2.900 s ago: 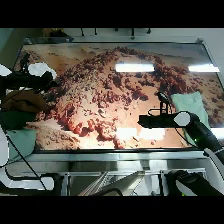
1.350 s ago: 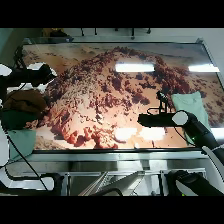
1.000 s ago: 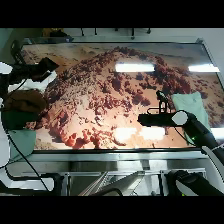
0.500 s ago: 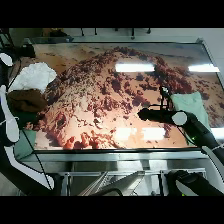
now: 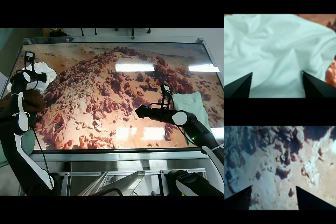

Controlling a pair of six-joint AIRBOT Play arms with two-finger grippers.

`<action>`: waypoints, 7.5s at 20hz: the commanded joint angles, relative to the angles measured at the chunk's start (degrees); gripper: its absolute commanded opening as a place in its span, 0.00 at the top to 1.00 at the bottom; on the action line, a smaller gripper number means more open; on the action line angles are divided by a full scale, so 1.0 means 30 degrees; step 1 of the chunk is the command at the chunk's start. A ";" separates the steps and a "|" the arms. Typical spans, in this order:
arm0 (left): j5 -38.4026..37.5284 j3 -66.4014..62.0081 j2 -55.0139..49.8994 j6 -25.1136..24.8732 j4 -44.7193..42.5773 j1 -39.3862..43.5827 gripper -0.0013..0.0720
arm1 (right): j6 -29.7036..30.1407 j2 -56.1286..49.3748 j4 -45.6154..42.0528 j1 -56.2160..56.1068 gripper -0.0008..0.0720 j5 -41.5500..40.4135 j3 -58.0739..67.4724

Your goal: Fold the shirts.

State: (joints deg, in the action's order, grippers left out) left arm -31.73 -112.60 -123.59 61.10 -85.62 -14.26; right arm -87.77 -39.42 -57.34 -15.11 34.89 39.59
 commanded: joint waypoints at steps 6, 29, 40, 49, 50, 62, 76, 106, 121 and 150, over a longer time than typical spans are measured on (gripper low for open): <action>-0.2076 -0.0189 -0.0991 -0.0219 -0.1122 -0.0029 0.97 | -0.0015 0.0000 0.0058 -0.0007 0.14 -0.0036 -0.0007; -1.9781 -0.0882 0.9078 0.6725 0.6572 1.2007 0.97 | -0.0022 0.0991 0.0058 0.0007 0.59 0.4058 0.0029; -2.4997 -0.0576 0.7482 0.9697 0.6346 1.0746 0.04 | 0.0852 0.1020 0.0000 0.3876 0.26 0.7912 0.3432; -1.2568 1.7639 1.5191 0.7868 0.4707 0.5384 0.04 | 0.4080 -0.3468 0.5129 0.0568 0.26 0.6433 0.0940; -1.0994 1.8739 1.4928 0.7227 0.5858 0.4765 0.04 | 0.4925 -0.4401 0.6047 -0.0095 0.26 0.5537 0.0940; -0.7264 1.7180 0.8648 -0.0452 1.6589 0.3789 0.36 | 1.3865 -1.0426 1.7813 -0.2579 0.42 0.1807 0.0947; -1.4214 0.7191 1.9045 0.1319 1.6553 0.3104 0.97 | 1.8520 -0.1800 2.1981 0.2361 0.97 0.6994 0.8743; -0.9398 1.2539 1.0105 -0.0408 1.3529 0.0219 0.06 | 1.4491 -1.6670 1.3573 0.3621 0.53 0.9974 1.7405; -0.9646 1.5424 0.9092 -0.1107 1.3537 0.0809 0.06 | 0.5858 -0.3300 0.4255 0.6375 0.17 0.9573 -0.1428; -1.0309 1.7172 0.9092 -0.2040 1.3406 0.3082 0.10 | 0.5020 -0.2040 0.4124 0.4000 0.10 0.9836 -0.2608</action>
State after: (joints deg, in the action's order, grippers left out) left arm -68.47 -63.31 -96.20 55.64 -44.69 -5.72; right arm -69.60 -47.75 -42.17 -3.79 63.51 34.63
